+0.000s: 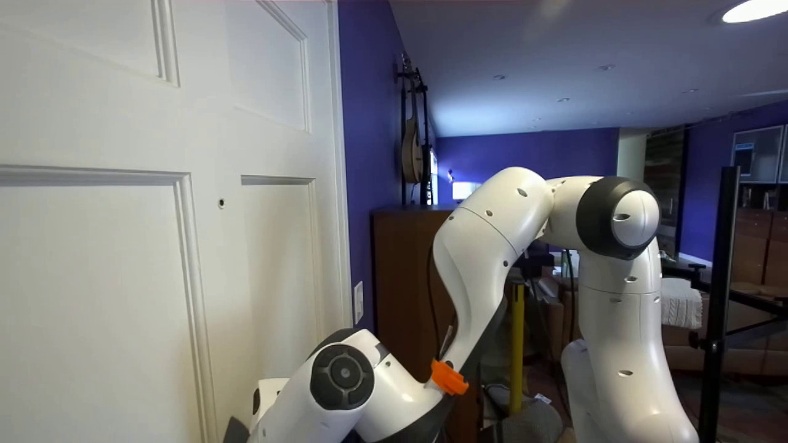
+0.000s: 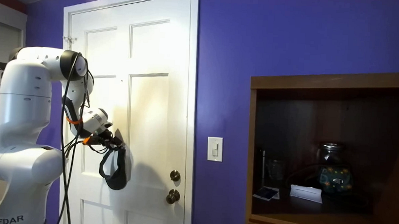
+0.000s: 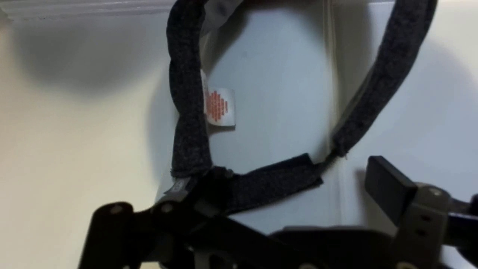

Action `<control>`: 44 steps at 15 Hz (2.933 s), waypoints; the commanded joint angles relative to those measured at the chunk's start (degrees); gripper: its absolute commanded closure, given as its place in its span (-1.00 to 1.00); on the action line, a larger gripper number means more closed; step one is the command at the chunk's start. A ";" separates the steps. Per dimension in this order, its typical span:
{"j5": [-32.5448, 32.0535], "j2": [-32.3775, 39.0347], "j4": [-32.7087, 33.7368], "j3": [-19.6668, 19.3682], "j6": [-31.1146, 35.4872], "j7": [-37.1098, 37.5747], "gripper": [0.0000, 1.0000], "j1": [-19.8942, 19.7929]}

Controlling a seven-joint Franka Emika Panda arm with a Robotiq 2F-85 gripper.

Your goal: Remove the half sports cap from the top of the cabinet and hang it on the door hanging nail

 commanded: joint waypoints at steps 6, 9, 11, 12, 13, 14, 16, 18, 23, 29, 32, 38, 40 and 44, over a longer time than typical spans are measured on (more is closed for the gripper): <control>17.76 1.61 -2.53 0.09 8.01 -17.49 -1.00 -2.19; 15.40 1.19 -2.46 -0.37 8.28 -15.74 -1.00 -2.36; 15.70 1.44 -2.51 -0.12 8.26 -15.76 -1.00 -2.30; 15.73 1.46 -2.51 -0.10 8.26 -15.76 -1.00 -2.30; 15.74 1.47 -2.51 -0.10 8.26 -15.76 -1.00 -2.30; 15.75 1.47 -2.51 -0.10 8.26 -15.76 -1.00 -2.30; 18.40 1.46 -3.15 0.44 8.80 -18.60 -1.00 -2.34; 20.46 -0.02 -4.45 0.99 8.09 -19.45 -1.00 -2.19; 33.32 -2.91 -7.50 3.81 6.21 -24.95 -1.00 -1.77; 43.86 -12.17 -10.96 5.38 -8.21 -29.22 -1.00 1.49; 48.02 -18.18 -11.16 6.70 -19.88 -29.32 -1.00 2.84; 55.09 -27.31 -9.69 8.41 -37.09 -26.63 -1.00 3.68; 57.32 -29.51 -9.55 8.94 -41.28 -24.43 -1.00 3.31; 59.16 -32.05 -9.02 9.69 -47.47 -20.99 -1.00 2.98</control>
